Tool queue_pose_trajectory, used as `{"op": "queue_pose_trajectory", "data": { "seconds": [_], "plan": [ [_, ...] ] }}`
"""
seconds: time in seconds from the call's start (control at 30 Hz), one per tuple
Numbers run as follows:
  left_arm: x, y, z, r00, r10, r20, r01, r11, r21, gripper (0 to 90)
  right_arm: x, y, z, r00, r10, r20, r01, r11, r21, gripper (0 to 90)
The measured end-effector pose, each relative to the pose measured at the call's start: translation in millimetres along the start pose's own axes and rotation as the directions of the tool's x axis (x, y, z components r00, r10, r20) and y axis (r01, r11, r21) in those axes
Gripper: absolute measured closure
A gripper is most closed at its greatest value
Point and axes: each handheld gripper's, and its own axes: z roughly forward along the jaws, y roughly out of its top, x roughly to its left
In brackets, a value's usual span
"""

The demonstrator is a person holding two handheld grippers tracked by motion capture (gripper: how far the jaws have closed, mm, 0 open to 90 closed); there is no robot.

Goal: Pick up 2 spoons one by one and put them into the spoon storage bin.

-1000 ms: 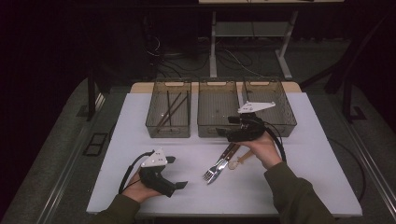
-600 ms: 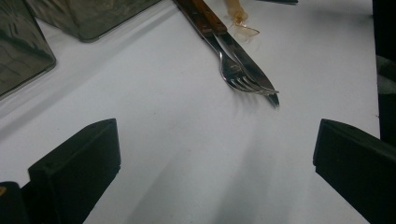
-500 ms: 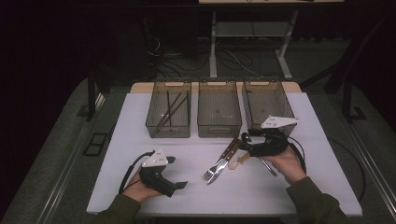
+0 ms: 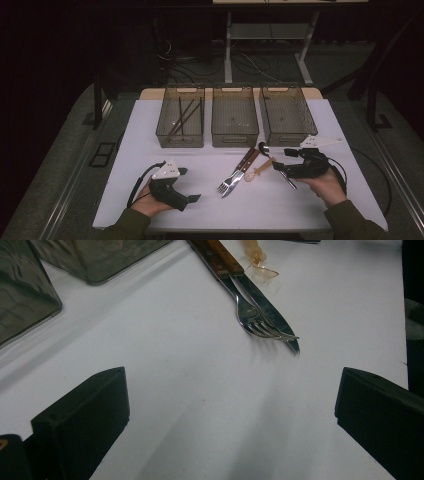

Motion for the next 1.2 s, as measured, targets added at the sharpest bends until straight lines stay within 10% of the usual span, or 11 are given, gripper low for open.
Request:
{"op": "queue_pose_trajectory", "data": {
  "seconds": [0.93, 1.2],
  "plan": [
    [-1.1, 0.1, 2.1, 0.9999, 0.010, -0.002, -0.010, 0.9998, 0.019, 0.8, -19.7, -2.5, 20.4, 0.9962, 0.045, 0.075, -0.050, 0.996, 0.073, 89.1],
    [-1.4, 0.0, 1.9, 1.0000, 0.010, -0.001, -0.010, 0.9998, 0.019, 0.8, -6.9, 7.9, 36.9, 0.9994, 0.014, 0.032, -0.016, 0.996, 0.084, 89.4]
  ]
}}
